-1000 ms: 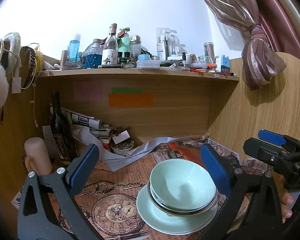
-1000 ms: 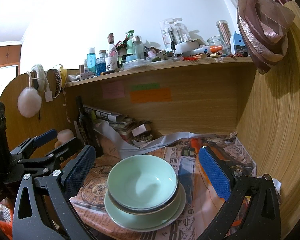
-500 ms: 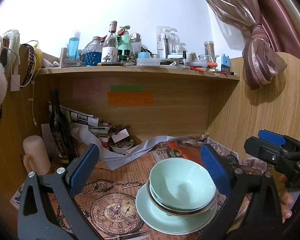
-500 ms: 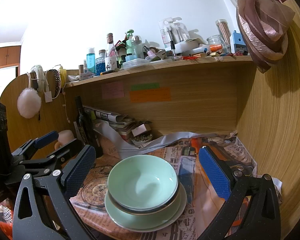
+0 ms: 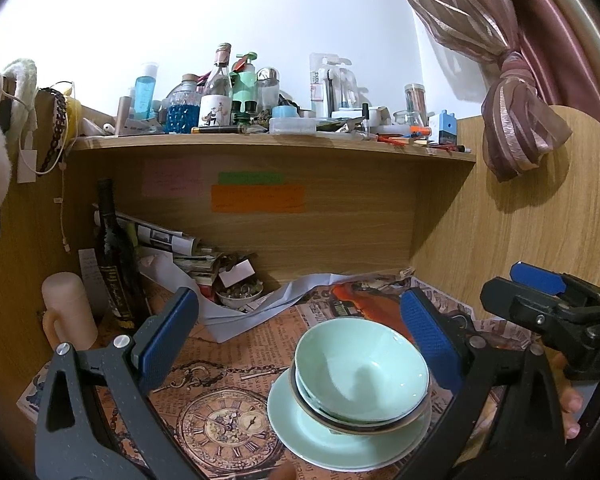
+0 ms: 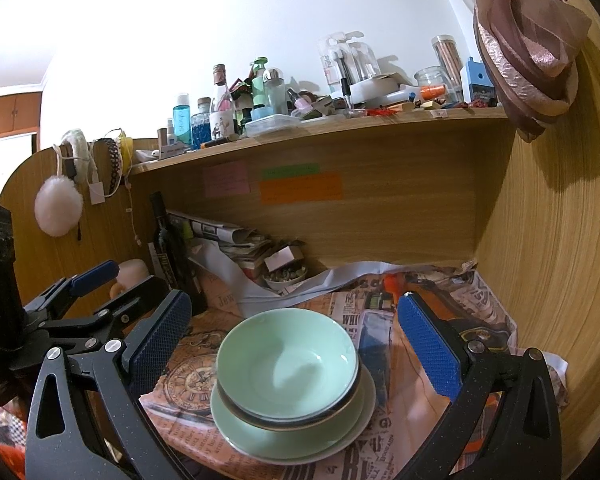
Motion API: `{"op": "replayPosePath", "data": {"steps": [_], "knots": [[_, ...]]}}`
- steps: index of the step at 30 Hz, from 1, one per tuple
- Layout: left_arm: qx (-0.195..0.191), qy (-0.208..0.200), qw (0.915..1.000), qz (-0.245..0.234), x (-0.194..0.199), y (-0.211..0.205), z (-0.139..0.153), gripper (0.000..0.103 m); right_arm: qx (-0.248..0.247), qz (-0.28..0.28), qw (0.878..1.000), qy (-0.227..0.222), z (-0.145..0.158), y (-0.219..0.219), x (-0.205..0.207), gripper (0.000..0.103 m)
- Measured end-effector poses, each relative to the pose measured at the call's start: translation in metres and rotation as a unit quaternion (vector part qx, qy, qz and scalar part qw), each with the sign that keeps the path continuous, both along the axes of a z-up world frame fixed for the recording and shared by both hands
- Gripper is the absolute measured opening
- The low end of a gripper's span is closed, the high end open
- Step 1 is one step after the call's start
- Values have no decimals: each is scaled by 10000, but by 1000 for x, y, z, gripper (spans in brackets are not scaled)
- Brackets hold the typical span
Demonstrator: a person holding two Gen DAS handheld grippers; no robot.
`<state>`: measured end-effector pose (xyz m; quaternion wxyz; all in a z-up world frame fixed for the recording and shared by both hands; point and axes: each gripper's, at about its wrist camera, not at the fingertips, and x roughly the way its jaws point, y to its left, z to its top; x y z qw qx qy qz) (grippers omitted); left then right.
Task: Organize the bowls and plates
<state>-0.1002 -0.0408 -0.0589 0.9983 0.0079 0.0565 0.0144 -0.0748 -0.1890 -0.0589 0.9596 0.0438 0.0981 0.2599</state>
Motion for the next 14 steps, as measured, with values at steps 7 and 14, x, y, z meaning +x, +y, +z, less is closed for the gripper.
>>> {"op": "replayPosePath", "data": {"steps": [7, 14], "knots": [[-79, 51, 10000, -13, 3, 3, 1, 103, -10, -26, 10000, 17, -1, 1, 0, 103], [-128, 123, 9998, -57, 8, 5, 0, 103, -11, -60, 9999, 110, -5, 6, 4, 103]]}}
